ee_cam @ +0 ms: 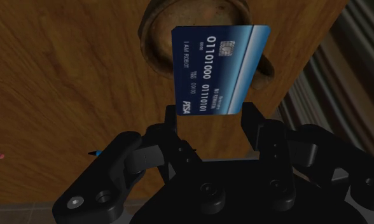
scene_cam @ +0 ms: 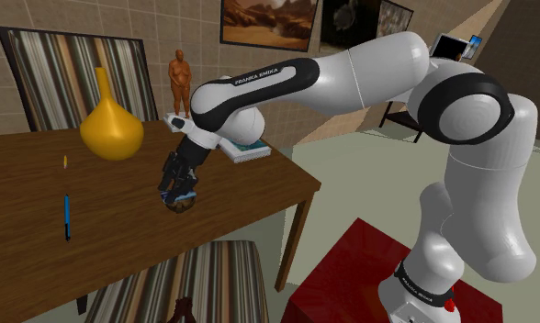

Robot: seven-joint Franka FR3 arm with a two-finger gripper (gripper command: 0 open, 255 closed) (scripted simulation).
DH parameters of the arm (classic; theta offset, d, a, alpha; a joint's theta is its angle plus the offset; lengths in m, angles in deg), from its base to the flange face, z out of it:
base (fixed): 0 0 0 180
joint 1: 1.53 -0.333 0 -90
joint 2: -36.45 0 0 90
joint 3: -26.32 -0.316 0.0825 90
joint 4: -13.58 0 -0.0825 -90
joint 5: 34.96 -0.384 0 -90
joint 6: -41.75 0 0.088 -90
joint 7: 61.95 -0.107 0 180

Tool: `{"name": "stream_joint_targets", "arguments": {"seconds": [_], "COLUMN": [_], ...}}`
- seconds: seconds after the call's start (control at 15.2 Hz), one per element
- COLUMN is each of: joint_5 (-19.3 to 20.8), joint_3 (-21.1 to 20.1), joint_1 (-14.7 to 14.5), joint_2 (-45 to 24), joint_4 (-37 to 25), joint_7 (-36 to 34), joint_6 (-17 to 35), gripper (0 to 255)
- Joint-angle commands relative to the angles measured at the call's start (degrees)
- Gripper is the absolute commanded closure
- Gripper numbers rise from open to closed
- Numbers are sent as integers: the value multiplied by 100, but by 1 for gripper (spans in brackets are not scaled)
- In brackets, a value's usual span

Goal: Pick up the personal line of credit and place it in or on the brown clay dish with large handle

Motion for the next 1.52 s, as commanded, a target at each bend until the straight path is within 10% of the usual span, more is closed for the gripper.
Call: {"name": "stream_joint_targets", "arguments": {"seconds": [0.0, 0.26, 0.33, 1.45], "joint_5": [-13, -12, -12, 302], "joint_3": [-4, -4, -4, 180], "joint_1": [1, 1, 1, 44], "joint_2": [-2, -2, -2, 554], "joint_4": [15, 14, 14, 215], "joint_7": [16, 15, 15, -139], "joint_6": [15, 14, 14, -347], "gripper": [255, 255, 0, 0]}}
